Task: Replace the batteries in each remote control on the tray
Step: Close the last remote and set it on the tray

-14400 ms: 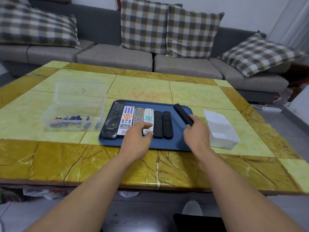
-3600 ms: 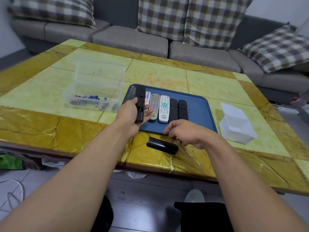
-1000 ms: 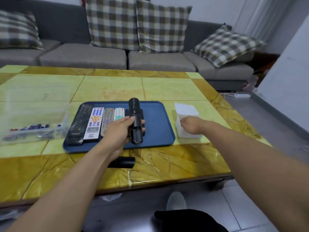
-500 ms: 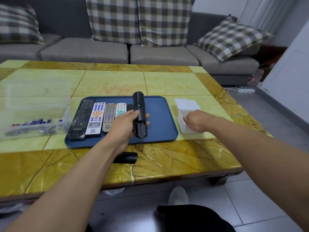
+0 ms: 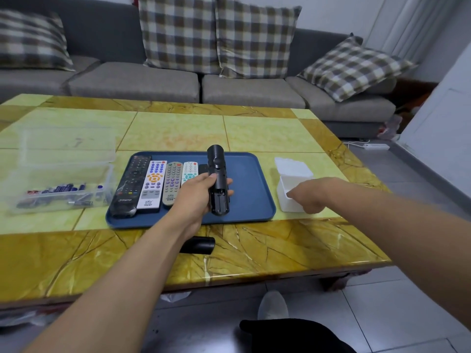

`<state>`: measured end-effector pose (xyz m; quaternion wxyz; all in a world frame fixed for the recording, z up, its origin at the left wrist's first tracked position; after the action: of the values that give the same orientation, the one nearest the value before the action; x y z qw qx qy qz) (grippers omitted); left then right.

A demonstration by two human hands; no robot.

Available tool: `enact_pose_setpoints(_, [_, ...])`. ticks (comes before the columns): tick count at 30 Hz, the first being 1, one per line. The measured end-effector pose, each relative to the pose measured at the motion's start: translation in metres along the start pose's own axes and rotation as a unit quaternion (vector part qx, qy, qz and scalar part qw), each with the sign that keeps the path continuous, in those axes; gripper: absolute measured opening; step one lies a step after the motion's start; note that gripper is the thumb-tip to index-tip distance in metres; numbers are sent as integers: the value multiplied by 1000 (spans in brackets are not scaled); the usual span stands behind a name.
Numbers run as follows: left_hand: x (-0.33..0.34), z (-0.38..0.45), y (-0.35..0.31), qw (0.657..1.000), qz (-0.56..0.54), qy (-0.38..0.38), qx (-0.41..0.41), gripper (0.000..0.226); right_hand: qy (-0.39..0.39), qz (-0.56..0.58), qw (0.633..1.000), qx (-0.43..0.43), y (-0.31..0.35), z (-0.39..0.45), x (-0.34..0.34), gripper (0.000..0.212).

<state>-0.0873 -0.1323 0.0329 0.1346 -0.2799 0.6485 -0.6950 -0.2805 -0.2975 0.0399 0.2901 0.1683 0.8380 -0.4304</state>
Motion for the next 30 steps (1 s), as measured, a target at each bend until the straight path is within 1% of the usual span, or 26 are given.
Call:
enact_pose_setpoints(4, [-1, -1, 0, 1000, -4, -1, -2, 31, 8, 51, 999, 2, -2, 5, 6, 65])
enact_pose_setpoints(8, [-3, -3, -1, 1000, -12, -4, -6, 30, -12, 77, 997, -2, -5, 9, 8, 66])
enact_pose_setpoints(10, [-3, -5, -1, 1000, -15, -4, -7, 29, -19, 105, 994, -7, -7, 8, 7, 60])
enact_pose_setpoints(13, [-3, -7, -3, 1000, -17, -5, -7, 29, -27, 163, 986, -9, -13, 8, 7, 46])
enact_pose_setpoints(16, [-4, -8, -4, 1000, -15, -9, -7, 29, -59, 226, 972, -3, -20, 9, 7, 31])
enact_pose_setpoints(19, [-4, -9, -4, 1000, -22, -10, -10, 29, -62, 288, 956, -8, -26, 7, 8, 38])
enact_pose_setpoints(20, [-3, -10, -5, 1000, -23, -9, -10, 29, -58, 299, 952, -14, -27, 6, 7, 37])
enact_pose_setpoints(23, [-1, -12, -6, 1000, -21, -2, -10, 28, -43, 328, 943, -30, -30, 1, 3, 23])
enact_pose_setpoints(24, [0, -12, -6, 1000, -19, 1, -10, 28, -34, 336, 941, -35, -30, 0, 2, 22])
enact_pose_setpoints(27, [1, -14, -6, 1000, -13, 6, -11, 29, -9, 347, 937, -44, -30, -2, 0, 31])
enact_pose_setpoints(30, [1, -15, -7, 1000, -15, 7, -12, 29, -28, 345, 937, -43, -33, -1, -2, 26])
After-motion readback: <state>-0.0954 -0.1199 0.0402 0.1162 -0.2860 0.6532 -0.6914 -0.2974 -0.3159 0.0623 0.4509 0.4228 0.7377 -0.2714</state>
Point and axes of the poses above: each hand's wrist, its own z-axis towards the middle knuckle, its own x-axis out of the palm, y = z × x, the point moved 6 cm from there along z, towards the middle knuckle, and after that the axes turned 13 degrees about x, right-handed, at the moved point
